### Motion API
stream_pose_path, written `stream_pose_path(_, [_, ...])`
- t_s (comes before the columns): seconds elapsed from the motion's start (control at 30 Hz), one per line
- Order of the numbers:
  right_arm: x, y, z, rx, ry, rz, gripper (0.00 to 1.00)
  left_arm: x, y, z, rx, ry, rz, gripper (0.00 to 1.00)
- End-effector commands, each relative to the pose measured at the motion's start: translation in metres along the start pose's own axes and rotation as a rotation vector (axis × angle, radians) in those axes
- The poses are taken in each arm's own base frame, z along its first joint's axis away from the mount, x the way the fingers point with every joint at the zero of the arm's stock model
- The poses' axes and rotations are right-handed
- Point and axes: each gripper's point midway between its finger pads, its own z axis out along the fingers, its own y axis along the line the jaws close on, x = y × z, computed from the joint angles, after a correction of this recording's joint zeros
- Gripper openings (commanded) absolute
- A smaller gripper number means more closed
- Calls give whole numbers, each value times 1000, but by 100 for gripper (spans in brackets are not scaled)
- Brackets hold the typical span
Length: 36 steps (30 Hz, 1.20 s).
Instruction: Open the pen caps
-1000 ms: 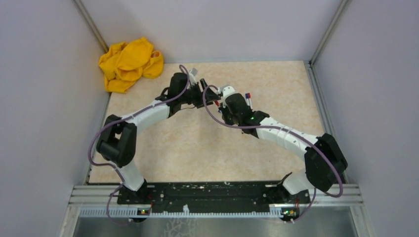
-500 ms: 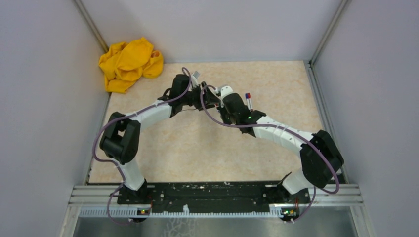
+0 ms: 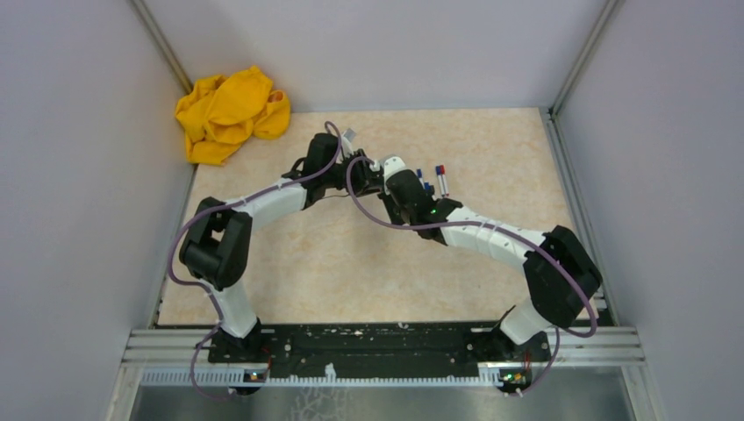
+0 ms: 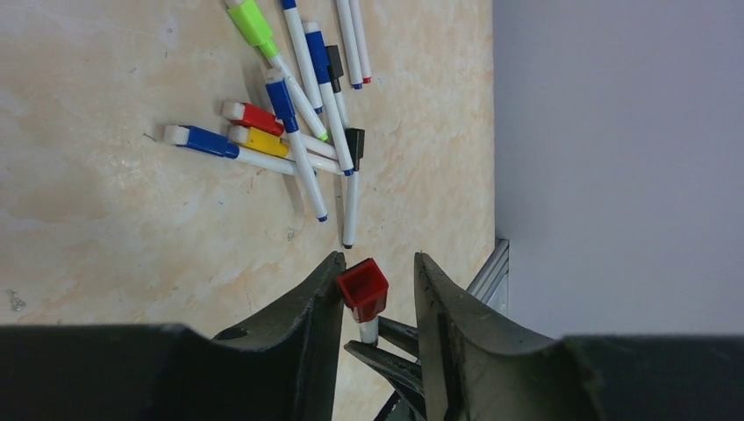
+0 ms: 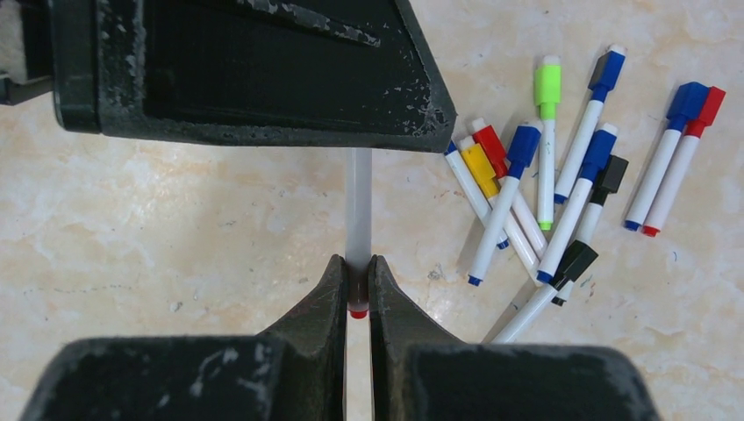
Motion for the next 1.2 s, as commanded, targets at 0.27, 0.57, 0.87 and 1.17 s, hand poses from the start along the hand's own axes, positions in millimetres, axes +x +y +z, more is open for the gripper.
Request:
stream_pose_path(0.27, [-19,6,-10,11,-57,-17,0,-1,-8,-1,19,-6,13,34])
stream_pose_path(0.57, [-12,7,-15,22,-53,-31,0,-1,-5,-1,7,-11,19,21])
stream_pose_path(0.87, [-19,10,-19,2,-106,-22,11,6,-3,2,31,29,26,0])
stream_pose_path(1.17, [-41,14,-17,-12,-168,-17,31,18,-13,2,111,106,54,0])
